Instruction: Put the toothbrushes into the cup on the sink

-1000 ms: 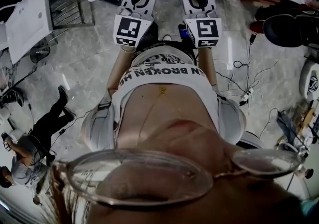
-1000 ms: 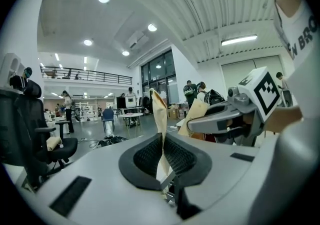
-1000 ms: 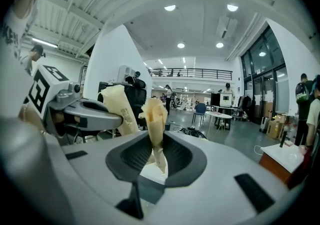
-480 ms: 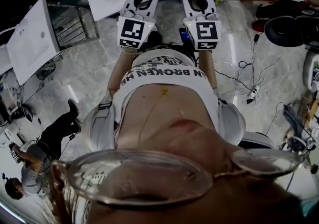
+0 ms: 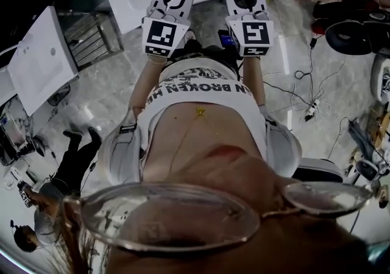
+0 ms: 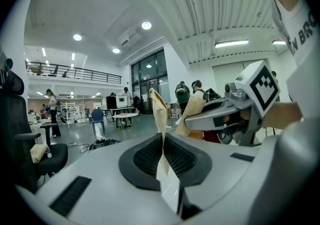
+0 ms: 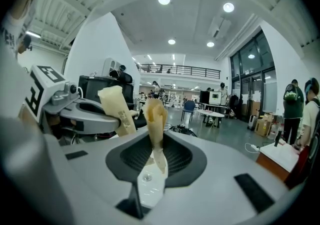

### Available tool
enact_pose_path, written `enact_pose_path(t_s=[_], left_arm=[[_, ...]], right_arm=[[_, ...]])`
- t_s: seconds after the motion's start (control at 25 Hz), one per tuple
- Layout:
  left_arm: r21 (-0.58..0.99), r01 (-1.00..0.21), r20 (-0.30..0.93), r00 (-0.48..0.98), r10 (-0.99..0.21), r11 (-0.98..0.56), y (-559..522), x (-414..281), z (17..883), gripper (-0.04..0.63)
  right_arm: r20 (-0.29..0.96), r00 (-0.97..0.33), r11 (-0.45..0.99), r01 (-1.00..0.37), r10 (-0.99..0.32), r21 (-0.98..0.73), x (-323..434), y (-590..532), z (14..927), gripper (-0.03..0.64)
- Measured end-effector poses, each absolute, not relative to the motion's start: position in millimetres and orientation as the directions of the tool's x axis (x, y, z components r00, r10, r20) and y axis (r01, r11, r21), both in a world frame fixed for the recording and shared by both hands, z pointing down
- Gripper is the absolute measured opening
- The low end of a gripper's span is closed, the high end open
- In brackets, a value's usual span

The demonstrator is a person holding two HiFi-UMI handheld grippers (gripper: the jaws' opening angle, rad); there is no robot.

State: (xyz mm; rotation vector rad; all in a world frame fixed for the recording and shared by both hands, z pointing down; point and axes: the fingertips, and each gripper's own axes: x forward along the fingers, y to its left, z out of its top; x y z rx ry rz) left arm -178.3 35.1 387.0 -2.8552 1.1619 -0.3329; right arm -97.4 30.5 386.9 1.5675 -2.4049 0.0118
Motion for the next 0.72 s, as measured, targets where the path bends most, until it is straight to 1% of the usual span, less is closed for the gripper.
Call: enact_pose_path(t_s=[0.2,0.4,0.72], left_arm=[[-0.128,-0.681,0.176,0.7,-0.693,-0.721,11.6,-197.2,390.8,0.021],[-0.127,-0.683,0.178,0.698,-0.694,-0.719,-6.7,-201.4,389.1,0.02],[-0.119,-0.729,0.178,0.652,-0.737,-0.674,-44.3,-184.2,384.3,0.02]], right_arm=[[0.23,-0.357,0.396,-0.905,-0.905,0.156,-115.4,12.3,395.5,0.077],[0.244,-0.36,0.402,-0.904,-0.901,0.148,-119.6,-4.2,399.8,0.077],[0.241,-0.419,0.46,-0.875,-0.875,0.149,-102.2,-49.0,391.9,0.077]])
